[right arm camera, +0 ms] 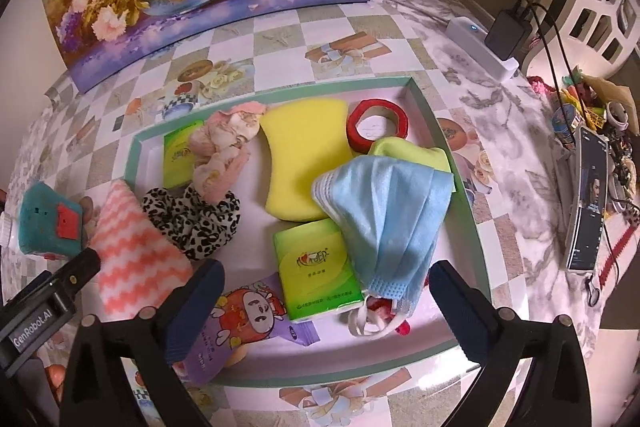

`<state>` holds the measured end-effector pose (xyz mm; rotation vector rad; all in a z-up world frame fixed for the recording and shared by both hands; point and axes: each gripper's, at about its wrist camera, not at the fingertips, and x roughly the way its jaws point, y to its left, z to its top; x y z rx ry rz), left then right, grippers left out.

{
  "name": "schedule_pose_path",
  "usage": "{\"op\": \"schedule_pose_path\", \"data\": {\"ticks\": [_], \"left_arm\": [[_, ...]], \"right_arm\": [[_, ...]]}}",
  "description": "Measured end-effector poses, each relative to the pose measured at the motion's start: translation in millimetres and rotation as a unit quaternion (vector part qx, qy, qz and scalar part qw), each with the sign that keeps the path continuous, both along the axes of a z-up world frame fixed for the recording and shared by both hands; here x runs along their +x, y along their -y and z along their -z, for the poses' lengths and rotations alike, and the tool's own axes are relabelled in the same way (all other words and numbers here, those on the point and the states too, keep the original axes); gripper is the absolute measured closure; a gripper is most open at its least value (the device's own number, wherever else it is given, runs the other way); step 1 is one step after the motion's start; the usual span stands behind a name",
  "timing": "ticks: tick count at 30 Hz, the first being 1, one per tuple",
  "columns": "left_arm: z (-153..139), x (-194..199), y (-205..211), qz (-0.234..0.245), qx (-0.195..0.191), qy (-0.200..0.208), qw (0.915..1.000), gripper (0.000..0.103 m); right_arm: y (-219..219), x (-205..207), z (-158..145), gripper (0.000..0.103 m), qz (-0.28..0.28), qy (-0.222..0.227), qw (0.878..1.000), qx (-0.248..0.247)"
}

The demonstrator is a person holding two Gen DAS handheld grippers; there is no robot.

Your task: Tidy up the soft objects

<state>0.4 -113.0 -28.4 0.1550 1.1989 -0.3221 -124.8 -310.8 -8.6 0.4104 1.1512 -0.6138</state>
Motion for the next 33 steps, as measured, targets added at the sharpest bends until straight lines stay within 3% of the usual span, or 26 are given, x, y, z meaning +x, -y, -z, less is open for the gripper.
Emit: {"op": "schedule_pose_path", "data": {"ticks": [12, 23, 33], "left_arm": [[-17.8, -19.0, -18.1, -0.01, 0.022, 0.015, 0.9996, 0.003], [-18.5, -34.5, -49.7, -0.033, 0.032, -0.01, 0.9989, 0.003], [-30.1, -50.0, -68.5, -0.032, 0.031, 0.012, 0.9989, 0.003]], "right_arm": [[-23.4, -16.9, -11.8, 0.0, -0.015, 0.003, 1.0, -0.013], [-44.2, -35.1, -14.0, 0.0, -0.022, 0.004, 1.0, -0.017], [-57.2, -46.9, -18.5, 0.0, -0.025, 0.009, 0.999, -0.028]]}}
